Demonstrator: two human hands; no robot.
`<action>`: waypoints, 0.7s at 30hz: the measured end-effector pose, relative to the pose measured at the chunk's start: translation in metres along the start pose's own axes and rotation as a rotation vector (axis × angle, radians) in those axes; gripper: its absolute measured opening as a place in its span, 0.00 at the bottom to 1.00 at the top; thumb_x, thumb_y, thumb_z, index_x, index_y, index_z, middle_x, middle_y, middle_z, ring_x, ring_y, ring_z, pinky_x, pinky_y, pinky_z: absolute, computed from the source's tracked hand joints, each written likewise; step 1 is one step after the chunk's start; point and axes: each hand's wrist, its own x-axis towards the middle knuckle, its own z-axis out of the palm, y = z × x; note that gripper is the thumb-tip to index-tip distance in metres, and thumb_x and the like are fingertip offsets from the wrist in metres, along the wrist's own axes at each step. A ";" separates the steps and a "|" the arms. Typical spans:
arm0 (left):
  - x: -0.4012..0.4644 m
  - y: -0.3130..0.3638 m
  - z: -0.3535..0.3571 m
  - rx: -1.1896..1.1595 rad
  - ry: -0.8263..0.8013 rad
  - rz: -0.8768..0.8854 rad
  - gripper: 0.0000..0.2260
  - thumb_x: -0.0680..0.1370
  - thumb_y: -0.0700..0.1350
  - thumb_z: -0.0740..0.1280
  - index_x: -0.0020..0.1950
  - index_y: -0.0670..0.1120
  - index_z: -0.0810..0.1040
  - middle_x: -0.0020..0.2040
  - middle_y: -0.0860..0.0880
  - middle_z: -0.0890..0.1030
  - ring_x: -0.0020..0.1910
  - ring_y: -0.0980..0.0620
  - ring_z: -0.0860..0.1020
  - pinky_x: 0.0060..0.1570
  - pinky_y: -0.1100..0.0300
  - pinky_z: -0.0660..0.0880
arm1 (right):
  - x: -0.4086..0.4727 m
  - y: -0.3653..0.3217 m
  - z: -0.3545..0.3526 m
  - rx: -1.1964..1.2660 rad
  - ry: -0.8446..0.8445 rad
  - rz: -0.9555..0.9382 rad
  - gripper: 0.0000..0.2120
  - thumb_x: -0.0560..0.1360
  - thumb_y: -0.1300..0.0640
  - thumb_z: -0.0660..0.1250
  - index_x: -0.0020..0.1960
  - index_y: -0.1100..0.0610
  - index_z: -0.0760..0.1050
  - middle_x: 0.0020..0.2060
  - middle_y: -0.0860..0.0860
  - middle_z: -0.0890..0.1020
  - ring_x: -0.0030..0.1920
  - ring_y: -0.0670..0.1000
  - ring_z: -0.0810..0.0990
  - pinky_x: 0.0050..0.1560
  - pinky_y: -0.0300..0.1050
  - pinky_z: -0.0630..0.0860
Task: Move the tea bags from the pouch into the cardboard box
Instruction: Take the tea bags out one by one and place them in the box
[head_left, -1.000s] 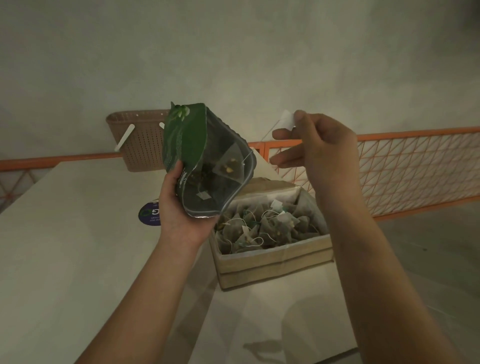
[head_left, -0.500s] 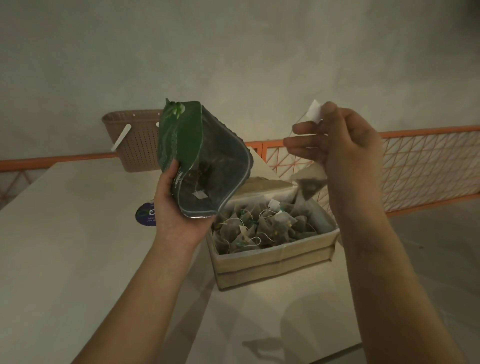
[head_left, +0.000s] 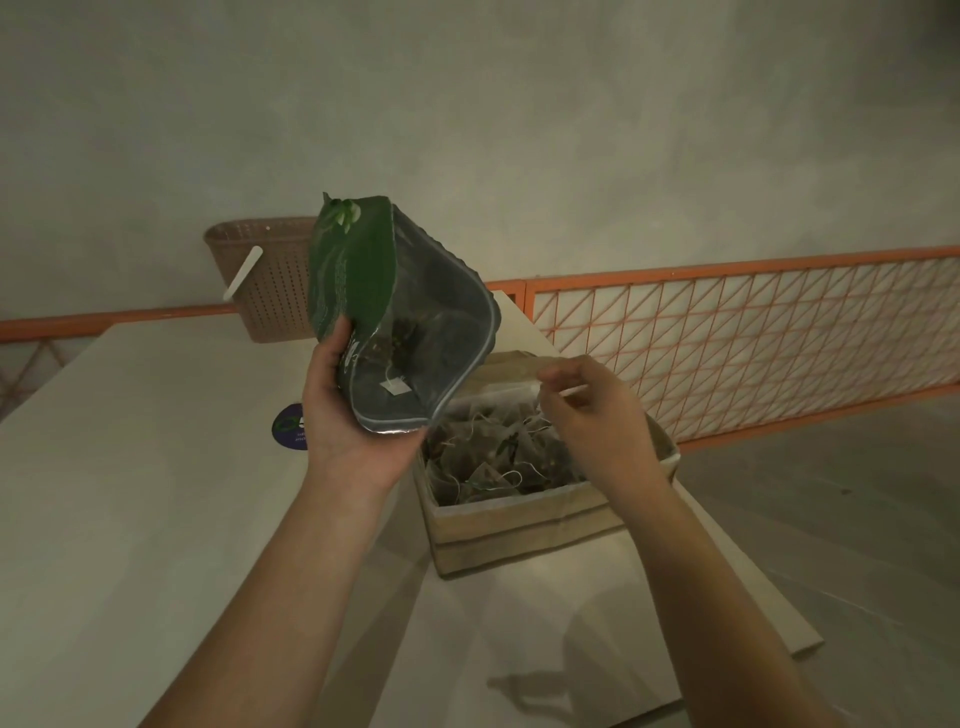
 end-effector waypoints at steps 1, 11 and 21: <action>0.000 -0.001 0.000 0.000 -0.006 0.000 0.23 0.82 0.57 0.61 0.75 0.50 0.73 0.70 0.44 0.78 0.69 0.42 0.76 0.67 0.48 0.74 | -0.001 0.001 0.004 -0.071 -0.002 -0.051 0.08 0.77 0.58 0.67 0.55 0.47 0.78 0.52 0.43 0.80 0.49 0.42 0.78 0.46 0.36 0.75; -0.002 0.004 0.001 -0.028 -0.028 -0.012 0.21 0.79 0.57 0.64 0.67 0.49 0.81 0.68 0.43 0.79 0.68 0.42 0.77 0.62 0.49 0.78 | -0.008 -0.005 0.020 -0.603 -0.233 -0.234 0.18 0.80 0.41 0.56 0.43 0.47 0.80 0.43 0.41 0.81 0.57 0.43 0.74 0.72 0.60 0.48; -0.006 0.001 -0.002 -0.004 -0.036 -0.041 0.27 0.77 0.58 0.63 0.74 0.47 0.74 0.73 0.44 0.75 0.65 0.45 0.78 0.61 0.54 0.78 | -0.012 -0.073 0.036 -0.464 0.111 -0.735 0.04 0.72 0.54 0.71 0.46 0.52 0.84 0.44 0.48 0.80 0.49 0.50 0.74 0.51 0.44 0.67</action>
